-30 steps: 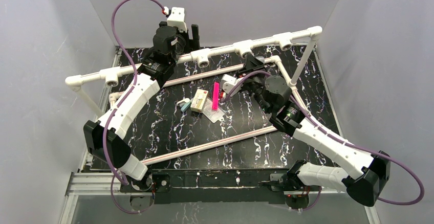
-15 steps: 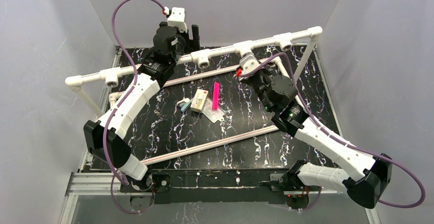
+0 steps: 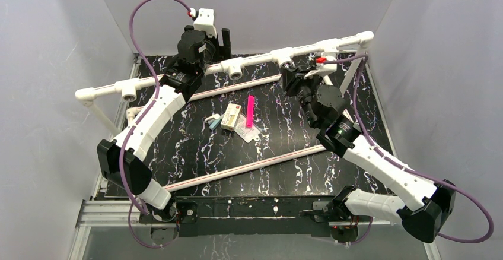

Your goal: Install the water faucets

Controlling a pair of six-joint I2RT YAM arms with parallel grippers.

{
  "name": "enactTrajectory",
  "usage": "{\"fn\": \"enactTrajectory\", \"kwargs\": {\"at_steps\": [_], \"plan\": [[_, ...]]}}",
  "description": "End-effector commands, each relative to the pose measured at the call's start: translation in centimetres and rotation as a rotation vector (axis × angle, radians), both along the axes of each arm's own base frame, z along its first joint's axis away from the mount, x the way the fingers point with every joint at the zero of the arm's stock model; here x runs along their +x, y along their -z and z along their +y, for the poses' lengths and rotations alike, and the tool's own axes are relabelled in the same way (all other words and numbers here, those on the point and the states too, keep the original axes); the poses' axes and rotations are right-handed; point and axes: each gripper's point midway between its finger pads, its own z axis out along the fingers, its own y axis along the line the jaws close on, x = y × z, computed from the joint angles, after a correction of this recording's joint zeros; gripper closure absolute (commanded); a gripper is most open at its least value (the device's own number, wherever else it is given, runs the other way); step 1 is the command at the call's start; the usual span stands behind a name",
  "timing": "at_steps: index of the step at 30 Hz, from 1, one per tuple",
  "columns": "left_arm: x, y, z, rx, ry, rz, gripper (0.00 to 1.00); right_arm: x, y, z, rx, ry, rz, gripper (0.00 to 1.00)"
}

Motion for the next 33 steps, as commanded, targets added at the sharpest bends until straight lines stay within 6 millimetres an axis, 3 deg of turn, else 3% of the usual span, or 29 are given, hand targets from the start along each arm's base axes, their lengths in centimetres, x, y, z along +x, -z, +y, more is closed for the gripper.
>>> {"fn": "enactTrajectory", "kwargs": {"at_steps": [1, 9, 18, 25, 33], "plan": [[-1.2, 8.5, -0.1, 0.121, 0.021, 0.229, 0.2, -2.0, -1.3, 1.8, 0.356, -0.1, 0.131, 0.99], [-1.4, 8.3, 0.0, 0.118, 0.022, 0.225, 0.2, -2.8, -1.5, 1.5, 0.71, -0.116, 0.253, 0.99], [-1.4, 8.4, -0.1, 0.111, 0.025, 0.228, 0.2, -2.7, 0.4, 1.2, 1.053, -0.091, 0.423, 0.99], [-1.4, 8.5, -0.1, 0.116, 0.024, 0.23, 0.2, -2.3, 2.0, 1.7, 1.216, -0.078, 0.524, 0.99], [-1.3, 8.9, -0.2, 0.119, 0.024, 0.236, 0.2, -2.3, 0.9, 2.4, 1.264, -0.124, 0.529, 0.99]]}}
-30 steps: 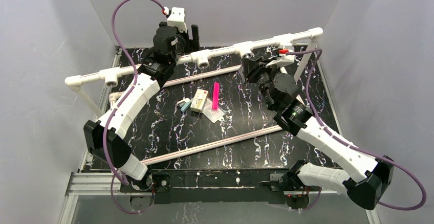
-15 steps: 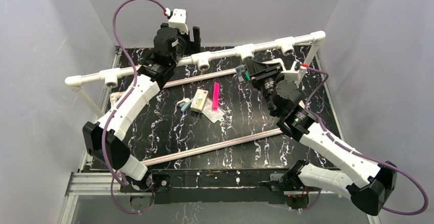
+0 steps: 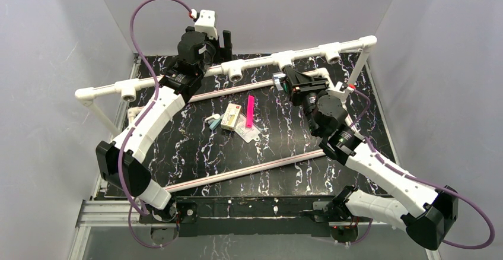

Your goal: Install the water faucets

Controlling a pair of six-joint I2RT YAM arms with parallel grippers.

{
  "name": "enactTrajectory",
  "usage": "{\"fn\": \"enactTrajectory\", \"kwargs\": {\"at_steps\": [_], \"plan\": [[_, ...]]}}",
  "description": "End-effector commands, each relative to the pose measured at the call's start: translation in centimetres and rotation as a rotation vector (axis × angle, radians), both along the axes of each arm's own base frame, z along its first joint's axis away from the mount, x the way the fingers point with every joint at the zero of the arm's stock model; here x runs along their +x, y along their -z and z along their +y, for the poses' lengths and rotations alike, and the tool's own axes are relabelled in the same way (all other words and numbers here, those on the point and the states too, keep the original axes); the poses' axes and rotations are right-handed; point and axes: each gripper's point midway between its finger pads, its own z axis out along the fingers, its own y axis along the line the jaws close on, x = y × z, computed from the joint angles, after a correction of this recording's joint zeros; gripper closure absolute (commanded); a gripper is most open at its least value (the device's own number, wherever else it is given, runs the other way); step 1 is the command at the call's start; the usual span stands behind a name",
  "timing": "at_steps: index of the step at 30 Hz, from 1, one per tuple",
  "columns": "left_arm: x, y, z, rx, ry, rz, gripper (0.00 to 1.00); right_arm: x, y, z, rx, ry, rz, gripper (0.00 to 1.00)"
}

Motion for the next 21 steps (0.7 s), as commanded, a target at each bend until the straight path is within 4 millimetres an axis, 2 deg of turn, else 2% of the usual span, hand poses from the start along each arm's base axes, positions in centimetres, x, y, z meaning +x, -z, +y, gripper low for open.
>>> {"fn": "enactTrajectory", "kwargs": {"at_steps": [1, 4, 5, 9, 12, 16, 21], "plan": [[-0.6, 8.8, 0.1, 0.119, 0.007, 0.226, 0.2, -1.1, 0.7, 2.4, 0.021, -0.119, 0.036, 0.99], [-0.6, 8.8, 0.1, 0.121, 0.007, 0.227, 0.2, -1.2, 0.8, 2.4, -0.007, -0.121, 0.027, 0.99], [-0.6, 8.9, 0.1, 0.122, 0.007, 0.228, 0.2, -1.3, 0.8, 2.4, -0.027, -0.122, 0.022, 0.95], [-0.5, 9.1, 0.1, 0.125, 0.006, 0.23, 0.2, -1.4, 1.1, 2.2, -0.068, -0.117, 0.01, 0.67], [-0.5, 9.1, 0.1, 0.127, 0.007, 0.231, 0.2, -1.7, 1.3, 1.8, -0.097, -0.11, 0.003, 0.52], [-0.4, 9.1, 0.1, 0.131, 0.005, 0.231, 0.2, -2.1, 1.6, 1.2, -0.117, -0.107, 0.008, 0.39], [-0.5, 9.1, 0.1, 0.13, 0.006, 0.233, 0.2, -2.7, 1.4, 0.0, -0.143, -0.082, 0.0, 0.29]]}}
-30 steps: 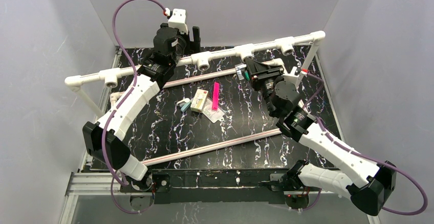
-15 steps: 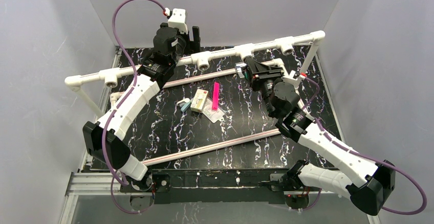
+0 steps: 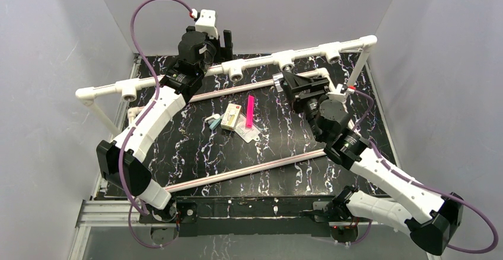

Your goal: Install the water faucets

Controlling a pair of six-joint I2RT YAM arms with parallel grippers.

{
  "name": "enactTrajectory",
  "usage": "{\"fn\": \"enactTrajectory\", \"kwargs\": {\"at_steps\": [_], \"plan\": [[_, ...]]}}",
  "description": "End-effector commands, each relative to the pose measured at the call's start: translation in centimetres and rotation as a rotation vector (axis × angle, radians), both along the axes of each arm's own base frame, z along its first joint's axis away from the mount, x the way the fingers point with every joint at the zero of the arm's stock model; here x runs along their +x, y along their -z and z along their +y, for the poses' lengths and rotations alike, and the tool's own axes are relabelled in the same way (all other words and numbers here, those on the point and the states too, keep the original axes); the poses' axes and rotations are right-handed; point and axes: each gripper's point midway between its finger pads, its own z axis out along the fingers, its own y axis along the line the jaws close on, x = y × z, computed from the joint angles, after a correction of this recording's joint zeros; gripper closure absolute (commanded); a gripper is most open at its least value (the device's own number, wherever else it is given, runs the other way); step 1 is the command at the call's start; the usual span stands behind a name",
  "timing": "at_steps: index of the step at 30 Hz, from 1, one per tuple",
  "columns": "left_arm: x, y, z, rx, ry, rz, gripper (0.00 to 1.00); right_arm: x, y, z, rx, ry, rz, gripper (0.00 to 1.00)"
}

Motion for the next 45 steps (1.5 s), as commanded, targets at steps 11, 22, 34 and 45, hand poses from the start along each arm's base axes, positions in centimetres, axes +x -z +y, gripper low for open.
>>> {"fn": "enactTrajectory", "kwargs": {"at_steps": [11, 22, 34, 45], "plan": [[-0.6, 9.2, 0.2, 0.133, 0.007, 0.24, 0.2, -2.8, -2.0, -3.7, -0.153, 0.042, -0.09, 0.25], [-0.6, 9.3, 0.1, 0.133, 0.006, 0.243, 0.2, -3.9, -4.9, -7.0, -0.629, 0.117, -0.278, 0.23], [-0.7, 9.2, 0.2, 0.132, 0.005, 0.24, 0.2, -4.3, -6.9, -8.8, -1.426, 0.12, -0.607, 0.19], [-0.8, 9.1, 0.2, 0.129, 0.006, 0.239, 0.2, -3.7, -4.6, -6.1, -2.073, -0.14, -0.934, 0.18]]}}
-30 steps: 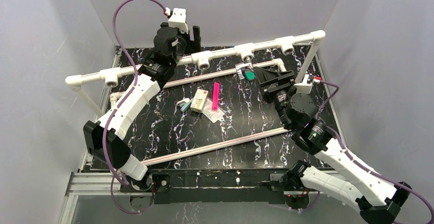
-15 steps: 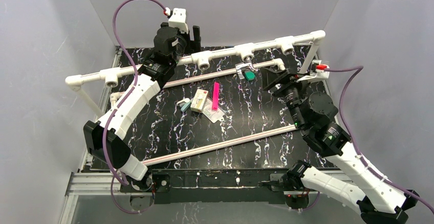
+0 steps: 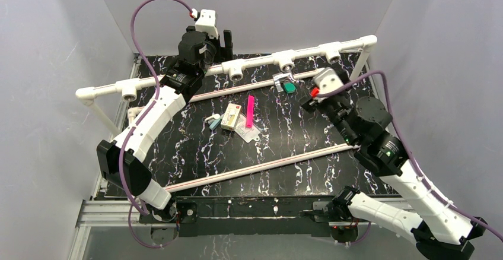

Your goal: Install the water faucets

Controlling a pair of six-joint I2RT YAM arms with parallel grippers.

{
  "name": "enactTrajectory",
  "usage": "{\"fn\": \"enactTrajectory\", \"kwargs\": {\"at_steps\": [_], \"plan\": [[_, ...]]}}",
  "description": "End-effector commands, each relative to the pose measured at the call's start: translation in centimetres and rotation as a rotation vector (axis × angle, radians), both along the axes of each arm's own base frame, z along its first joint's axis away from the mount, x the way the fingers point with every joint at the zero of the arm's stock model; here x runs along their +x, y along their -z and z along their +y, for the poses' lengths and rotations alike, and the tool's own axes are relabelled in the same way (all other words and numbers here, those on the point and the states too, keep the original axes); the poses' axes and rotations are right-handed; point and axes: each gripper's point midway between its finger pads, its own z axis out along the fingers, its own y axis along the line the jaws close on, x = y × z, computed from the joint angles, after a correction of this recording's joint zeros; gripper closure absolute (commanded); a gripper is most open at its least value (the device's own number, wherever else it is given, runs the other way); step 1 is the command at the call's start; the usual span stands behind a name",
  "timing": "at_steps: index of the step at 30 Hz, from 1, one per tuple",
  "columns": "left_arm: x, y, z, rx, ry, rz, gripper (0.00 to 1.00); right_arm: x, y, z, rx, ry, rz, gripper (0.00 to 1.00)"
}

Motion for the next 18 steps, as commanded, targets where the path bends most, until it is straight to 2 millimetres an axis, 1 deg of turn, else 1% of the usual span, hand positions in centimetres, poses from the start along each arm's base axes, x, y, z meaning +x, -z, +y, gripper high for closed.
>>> {"fn": "enactTrajectory", "kwargs": {"at_steps": [1, 5, 9, 12, 18], "plan": [[-0.9, 9.0, 0.3, 0.13, 0.006, 0.24, 0.2, 0.2, 0.7, 1.2, -0.364, -0.096, -0.105, 0.18], [-0.9, 8.9, 0.3, 0.129, 0.006, 0.237, 0.2, 1.3, 1.6, 1.9, -0.523, -0.105, -0.162, 0.19], [-0.9, 9.0, 0.4, 0.134, 0.004, 0.237, 0.2, 2.4, 2.3, 2.6, -0.631, -0.099, -0.216, 0.19], [-0.9, 9.1, 0.4, 0.137, 0.003, 0.238, 0.2, 3.2, 1.9, 3.2, -0.682, -0.086, -0.28, 0.19], [-0.8, 9.2, 0.4, 0.142, -0.001, 0.239, 0.2, 4.5, -0.1, 4.1, -0.777, -0.021, -0.444, 0.2]]}}
